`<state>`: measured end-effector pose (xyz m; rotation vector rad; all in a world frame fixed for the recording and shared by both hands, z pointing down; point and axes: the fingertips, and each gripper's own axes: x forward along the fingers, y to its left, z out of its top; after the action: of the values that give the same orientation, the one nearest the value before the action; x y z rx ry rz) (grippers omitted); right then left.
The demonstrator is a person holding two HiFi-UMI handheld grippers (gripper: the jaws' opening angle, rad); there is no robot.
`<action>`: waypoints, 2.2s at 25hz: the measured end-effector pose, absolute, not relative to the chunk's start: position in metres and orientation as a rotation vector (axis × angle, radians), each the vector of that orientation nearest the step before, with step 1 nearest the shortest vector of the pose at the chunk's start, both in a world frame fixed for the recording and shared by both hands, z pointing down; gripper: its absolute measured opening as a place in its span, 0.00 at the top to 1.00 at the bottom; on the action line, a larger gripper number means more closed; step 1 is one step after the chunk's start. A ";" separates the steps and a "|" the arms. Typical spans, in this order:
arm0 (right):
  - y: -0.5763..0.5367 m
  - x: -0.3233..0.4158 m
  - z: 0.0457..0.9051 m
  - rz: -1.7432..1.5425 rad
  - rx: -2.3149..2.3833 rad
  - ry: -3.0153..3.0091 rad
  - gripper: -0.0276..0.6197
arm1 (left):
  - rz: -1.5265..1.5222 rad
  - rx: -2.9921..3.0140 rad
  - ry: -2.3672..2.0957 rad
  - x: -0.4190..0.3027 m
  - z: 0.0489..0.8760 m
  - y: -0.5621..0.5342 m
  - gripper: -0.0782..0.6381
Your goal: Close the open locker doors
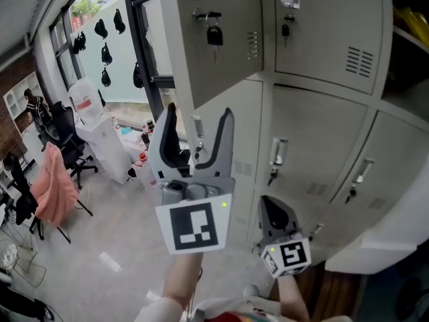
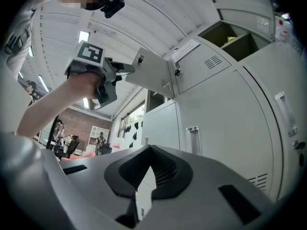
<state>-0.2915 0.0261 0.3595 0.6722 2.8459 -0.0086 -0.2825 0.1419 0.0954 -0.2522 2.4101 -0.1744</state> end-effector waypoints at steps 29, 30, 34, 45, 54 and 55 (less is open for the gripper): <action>0.020 -0.308 0.362 -0.041 0.709 2.824 0.95 | -0.213 -0.079 2.430 -0.301 0.078 0.165 0.76; 0.022 -0.310 0.363 -0.039 0.721 2.823 0.95 | -0.214 -0.070 2.429 -0.303 0.078 0.167 0.76; 0.027 -0.320 0.368 -0.043 0.769 2.818 0.95 | -0.223 -0.022 2.429 -0.312 0.078 0.175 0.77; 0.057 -0.353 0.365 0.030 0.992 2.738 0.95 | -0.206 0.082 2.448 -0.334 0.078 0.196 0.78; 0.084 -0.356 0.368 0.074 1.246 2.674 0.95 | -0.211 0.149 2.499 -0.357 0.079 0.217 0.79; 0.083 -0.356 0.369 0.067 1.261 2.671 0.95 | -0.220 0.156 2.500 -0.358 0.079 0.216 0.79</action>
<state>-0.3561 0.0827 0.3695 1.2615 2.6706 0.0675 -0.3578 0.2160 0.0787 0.1561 2.4996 -0.2200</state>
